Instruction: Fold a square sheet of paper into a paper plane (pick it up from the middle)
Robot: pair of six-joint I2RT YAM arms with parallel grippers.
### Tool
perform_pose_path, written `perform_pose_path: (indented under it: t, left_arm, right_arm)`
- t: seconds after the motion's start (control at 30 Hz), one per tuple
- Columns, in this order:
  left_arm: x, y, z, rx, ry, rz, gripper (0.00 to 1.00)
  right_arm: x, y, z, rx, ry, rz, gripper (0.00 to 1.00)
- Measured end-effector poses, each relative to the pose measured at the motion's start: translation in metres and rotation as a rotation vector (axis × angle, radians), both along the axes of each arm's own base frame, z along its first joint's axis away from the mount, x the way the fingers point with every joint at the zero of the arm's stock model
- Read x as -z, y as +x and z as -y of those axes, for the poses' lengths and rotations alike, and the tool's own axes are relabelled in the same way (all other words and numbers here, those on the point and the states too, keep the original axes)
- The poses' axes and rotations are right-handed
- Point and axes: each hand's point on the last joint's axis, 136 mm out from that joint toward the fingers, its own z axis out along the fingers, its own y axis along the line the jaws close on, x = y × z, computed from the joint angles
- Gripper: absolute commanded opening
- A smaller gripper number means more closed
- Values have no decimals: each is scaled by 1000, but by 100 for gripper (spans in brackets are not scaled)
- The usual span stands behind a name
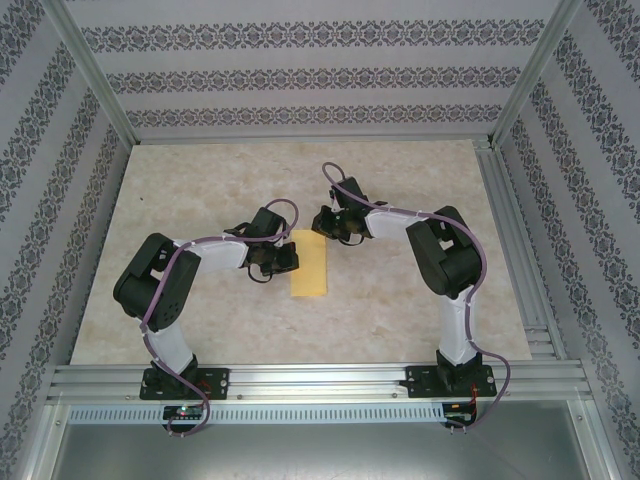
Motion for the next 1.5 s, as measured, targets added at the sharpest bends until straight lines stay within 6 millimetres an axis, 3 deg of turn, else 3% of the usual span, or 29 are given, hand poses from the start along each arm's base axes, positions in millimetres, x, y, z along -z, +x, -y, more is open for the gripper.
perform_pose_path:
  t: [0.13,0.37,0.47,0.57,0.63,0.7,0.77,0.93,1.07,1.5]
  left_arm:
    - [0,0,1,3,0,0,0]
    - [0,-1,1,5,0,2,0]
    - [0,-1,1,5,0,3,0]
    - [0,0,1,5,0,3,0]
    - [0,0,1,5,0,3,0]
    - [0,0,1,5,0,3,0]
    - [0,-1,1,5,0,3,0]
    - [0,-1,1,5,0,3,0]
    - [0,0,1,5,0,3,0]
    - [0,0,1,5,2,5,0]
  right_arm:
    - [15,0,4,22,-24,-25,11]
    - [11,3,8,26,-19,-17,14]
    - [-3,1,10,14,-16,16,16]
    - [-32,-7,12,3,6,67,16]
    - [-52,-14,9,-8,31,109,16]
    - [-59,-27,5,-29,41,122,16]
    - [-54,-45,-1,-56,37,106,15]
    - [-11,-99,-3,-126,-17,-13,14]
    - [2,-123,-7,-170,-33,-58,13]
    - [17,-132,1,-166,-43,-85,12]
